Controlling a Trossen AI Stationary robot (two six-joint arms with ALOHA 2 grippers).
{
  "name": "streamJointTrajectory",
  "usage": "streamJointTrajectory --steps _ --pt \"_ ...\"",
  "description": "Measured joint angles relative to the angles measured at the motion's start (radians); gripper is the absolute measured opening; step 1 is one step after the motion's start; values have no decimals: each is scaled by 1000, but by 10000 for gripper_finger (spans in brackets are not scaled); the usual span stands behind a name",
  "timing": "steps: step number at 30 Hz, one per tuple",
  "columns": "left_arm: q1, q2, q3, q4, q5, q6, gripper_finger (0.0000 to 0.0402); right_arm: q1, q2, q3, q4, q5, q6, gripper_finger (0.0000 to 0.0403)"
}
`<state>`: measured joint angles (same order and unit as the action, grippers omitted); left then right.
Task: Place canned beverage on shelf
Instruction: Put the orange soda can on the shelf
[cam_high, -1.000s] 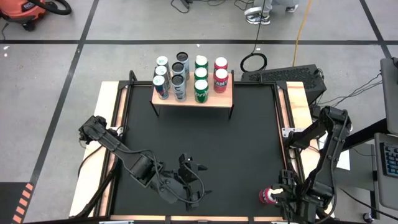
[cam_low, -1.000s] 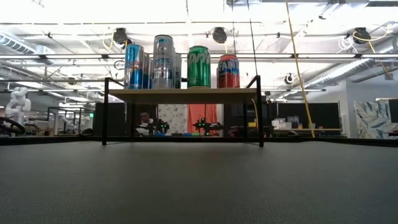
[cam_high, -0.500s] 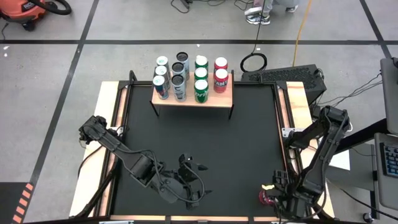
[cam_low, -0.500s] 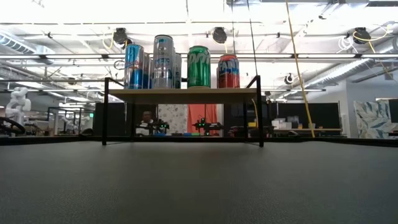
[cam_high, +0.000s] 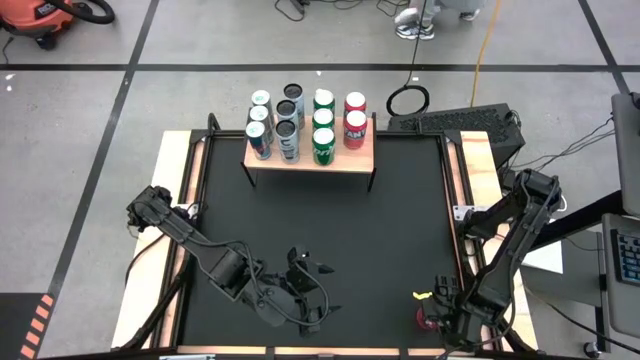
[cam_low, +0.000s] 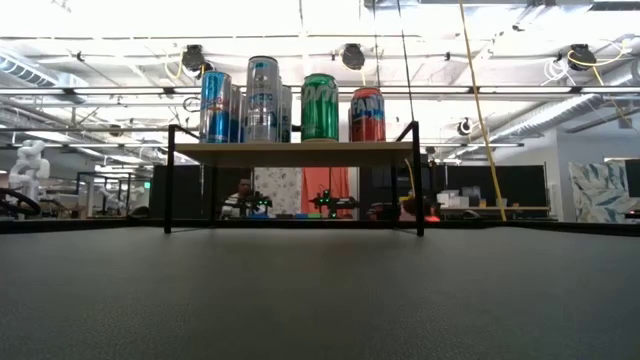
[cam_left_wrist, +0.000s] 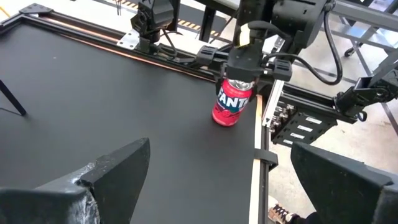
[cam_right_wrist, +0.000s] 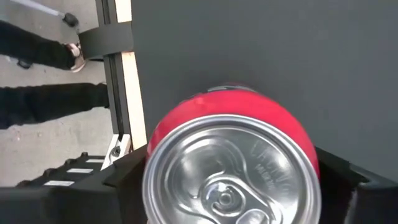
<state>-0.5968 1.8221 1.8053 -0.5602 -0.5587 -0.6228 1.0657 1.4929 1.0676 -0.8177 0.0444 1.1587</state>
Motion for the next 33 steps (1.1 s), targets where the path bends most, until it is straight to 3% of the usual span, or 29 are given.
streamJointTrajectory --steps 13,18,23,29,33 --pt "4 0 0 -1 -5 0 391 -4 4 35 -13 4 -133 283" --pt "18 0 0 -5 -30 -119 391 -15 3 86 -64 3 -284 283" --pt "41 -1 0 29 -26 -52 391 -38 3 180 -158 5 -488 283" --pt "61 -5 0 29 83 1 391 -78 3 307 -272 6 -746 283" --pt "86 -21 -1 65 236 13 391 -104 2 382 -323 18 -920 283"
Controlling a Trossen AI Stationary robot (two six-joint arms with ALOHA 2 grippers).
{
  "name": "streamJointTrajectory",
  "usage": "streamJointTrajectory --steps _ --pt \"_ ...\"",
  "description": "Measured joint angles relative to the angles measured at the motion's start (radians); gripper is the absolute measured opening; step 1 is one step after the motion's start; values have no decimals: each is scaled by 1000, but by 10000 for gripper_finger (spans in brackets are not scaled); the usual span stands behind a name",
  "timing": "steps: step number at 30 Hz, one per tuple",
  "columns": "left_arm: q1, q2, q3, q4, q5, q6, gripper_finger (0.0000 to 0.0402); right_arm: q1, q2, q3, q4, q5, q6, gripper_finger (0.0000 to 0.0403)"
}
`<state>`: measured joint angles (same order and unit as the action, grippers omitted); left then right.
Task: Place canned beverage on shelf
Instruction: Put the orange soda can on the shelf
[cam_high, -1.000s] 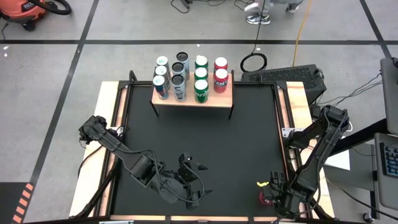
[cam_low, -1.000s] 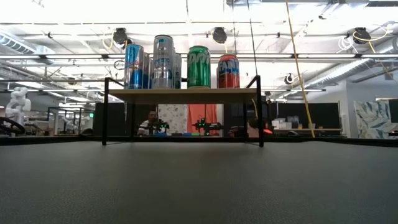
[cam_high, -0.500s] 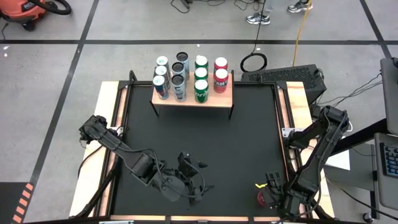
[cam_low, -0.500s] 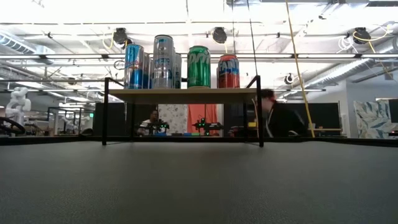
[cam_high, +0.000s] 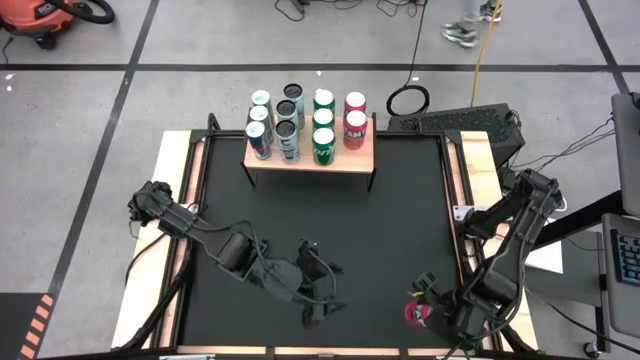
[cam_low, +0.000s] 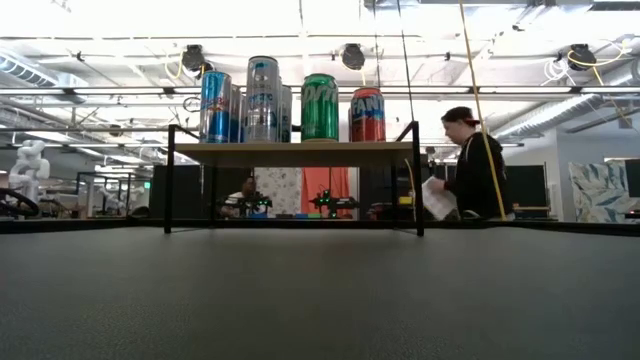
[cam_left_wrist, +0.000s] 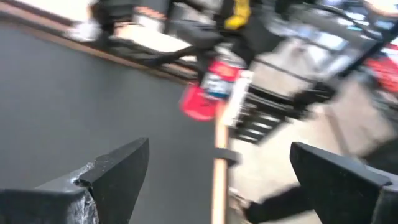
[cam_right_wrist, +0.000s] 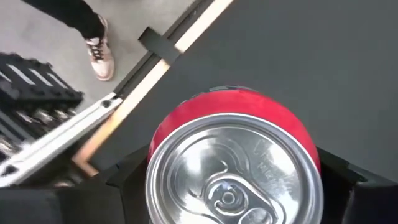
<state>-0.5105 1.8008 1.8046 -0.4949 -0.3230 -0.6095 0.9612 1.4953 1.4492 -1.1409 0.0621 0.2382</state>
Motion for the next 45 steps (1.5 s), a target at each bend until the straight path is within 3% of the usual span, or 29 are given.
streamJointTrajectory --steps 3,6,11,16,24,28,36,45 --pt "14 -1 0 78 120 62 391 -17 0 41 -10 34 -137 283" --pt "20 -1 0 144 173 144 391 -35 0 71 -17 68 -261 283" --pt "26 0 0 137 178 226 391 -67 0 116 -18 126 -441 283" --pt "54 0 0 137 184 143 391 -93 0 151 -19 162 -569 283" --pt "122 0 0 121 306 128 391 -125 0 194 -16 212 -701 283" --pt "170 2 0 27 371 101 391 -135 0 211 -8 256 -772 283" --pt "215 3 0 24 490 100 399 -174 -1 231 102 286 -833 283" --pt "223 31 1 24 512 110 400 -222 -1 231 140 308 -830 283"
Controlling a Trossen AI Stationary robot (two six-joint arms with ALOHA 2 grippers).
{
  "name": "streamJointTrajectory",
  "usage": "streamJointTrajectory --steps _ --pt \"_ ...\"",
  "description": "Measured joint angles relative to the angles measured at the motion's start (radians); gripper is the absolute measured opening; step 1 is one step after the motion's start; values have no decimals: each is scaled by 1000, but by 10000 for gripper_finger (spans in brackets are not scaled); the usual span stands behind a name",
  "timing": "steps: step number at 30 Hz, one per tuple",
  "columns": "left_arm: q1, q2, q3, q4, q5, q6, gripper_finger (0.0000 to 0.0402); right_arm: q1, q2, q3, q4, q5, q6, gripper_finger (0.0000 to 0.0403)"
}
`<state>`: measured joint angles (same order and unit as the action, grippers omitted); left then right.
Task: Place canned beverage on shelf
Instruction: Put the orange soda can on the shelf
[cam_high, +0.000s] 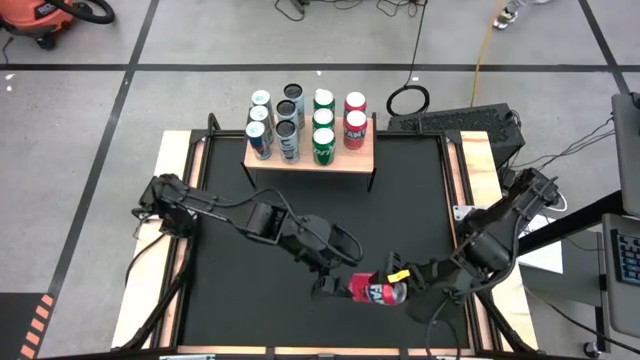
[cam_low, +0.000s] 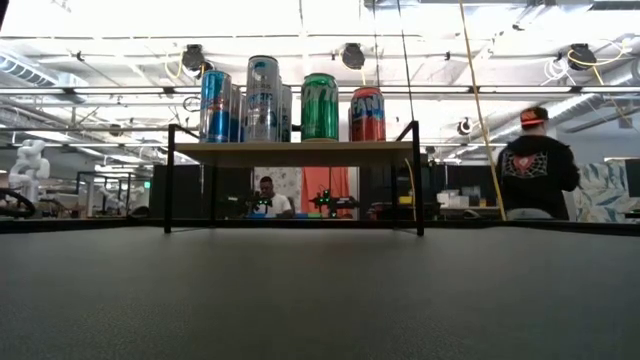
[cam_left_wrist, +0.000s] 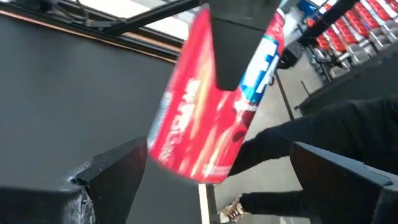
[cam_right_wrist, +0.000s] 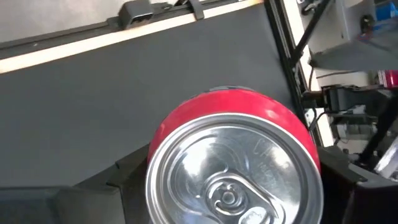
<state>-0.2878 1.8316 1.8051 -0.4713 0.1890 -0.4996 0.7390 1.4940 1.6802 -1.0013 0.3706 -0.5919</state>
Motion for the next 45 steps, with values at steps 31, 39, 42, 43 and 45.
streamJointTrajectory --steps 31,39,42,43,45 --pt "9 74 0 34 115 103 396 -86 0 0 112 -5 -105 283" --pt "10 74 0 31 114 121 339 -86 0 0 115 -6 -103 283" --pt "9 74 0 32 114 121 319 -85 -1 0 114 -6 -103 283" --pt "9 74 0 32 114 120 314 -85 -1 0 113 -6 -103 283" --pt "9 74 0 32 114 119 308 -85 -1 0 109 -5 -103 284"
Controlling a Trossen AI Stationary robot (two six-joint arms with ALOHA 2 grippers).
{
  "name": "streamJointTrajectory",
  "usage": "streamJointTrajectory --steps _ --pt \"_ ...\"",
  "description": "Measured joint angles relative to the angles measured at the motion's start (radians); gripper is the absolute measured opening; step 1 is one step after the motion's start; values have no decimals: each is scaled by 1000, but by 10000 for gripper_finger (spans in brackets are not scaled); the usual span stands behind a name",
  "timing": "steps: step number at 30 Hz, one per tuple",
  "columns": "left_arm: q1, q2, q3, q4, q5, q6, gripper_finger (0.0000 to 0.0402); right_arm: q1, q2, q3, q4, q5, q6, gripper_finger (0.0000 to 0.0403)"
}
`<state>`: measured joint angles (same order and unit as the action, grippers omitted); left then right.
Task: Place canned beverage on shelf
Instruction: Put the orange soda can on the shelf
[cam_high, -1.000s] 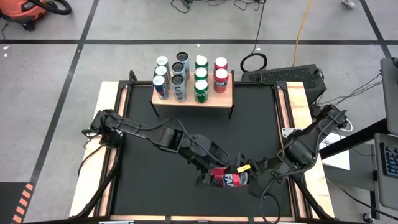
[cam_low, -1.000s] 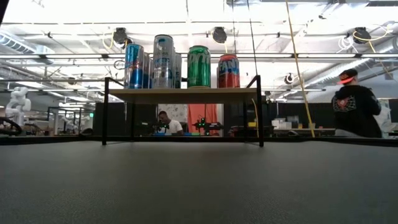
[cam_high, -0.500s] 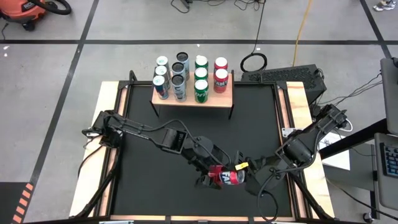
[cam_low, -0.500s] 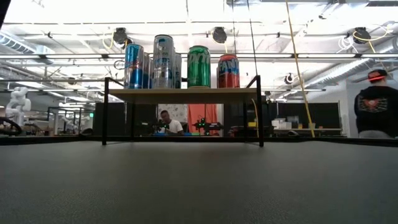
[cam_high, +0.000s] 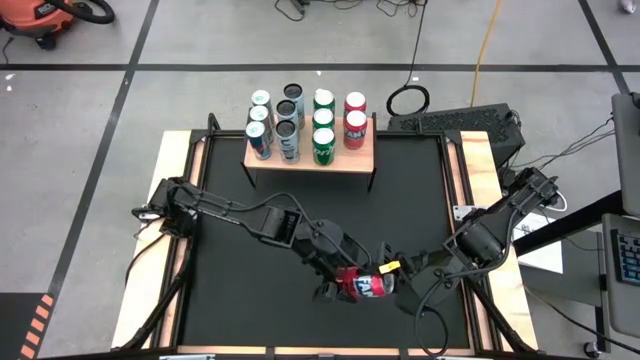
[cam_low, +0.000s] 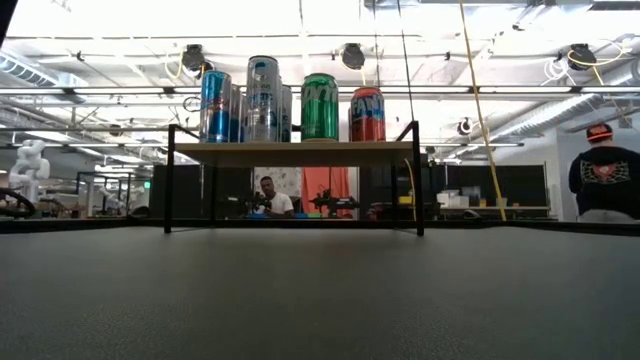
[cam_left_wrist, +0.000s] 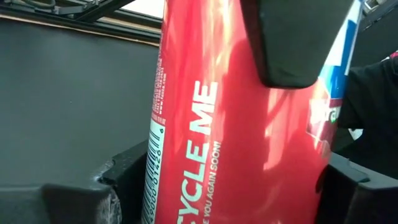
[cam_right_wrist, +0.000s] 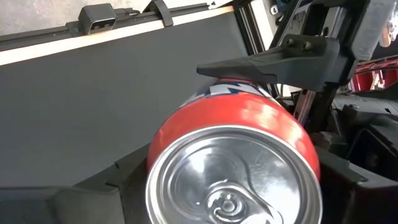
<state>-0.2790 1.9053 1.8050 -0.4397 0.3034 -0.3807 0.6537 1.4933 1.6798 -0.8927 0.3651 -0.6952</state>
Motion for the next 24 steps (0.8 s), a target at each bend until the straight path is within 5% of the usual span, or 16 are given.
streamJointTrajectory --steps 8,24 --pt "0 0 0 3 0 -5 305 0 0 0 -1 1 24 312" --pt "0 0 0 16 -5 3 303 56 -24 0 -42 79 359 362"
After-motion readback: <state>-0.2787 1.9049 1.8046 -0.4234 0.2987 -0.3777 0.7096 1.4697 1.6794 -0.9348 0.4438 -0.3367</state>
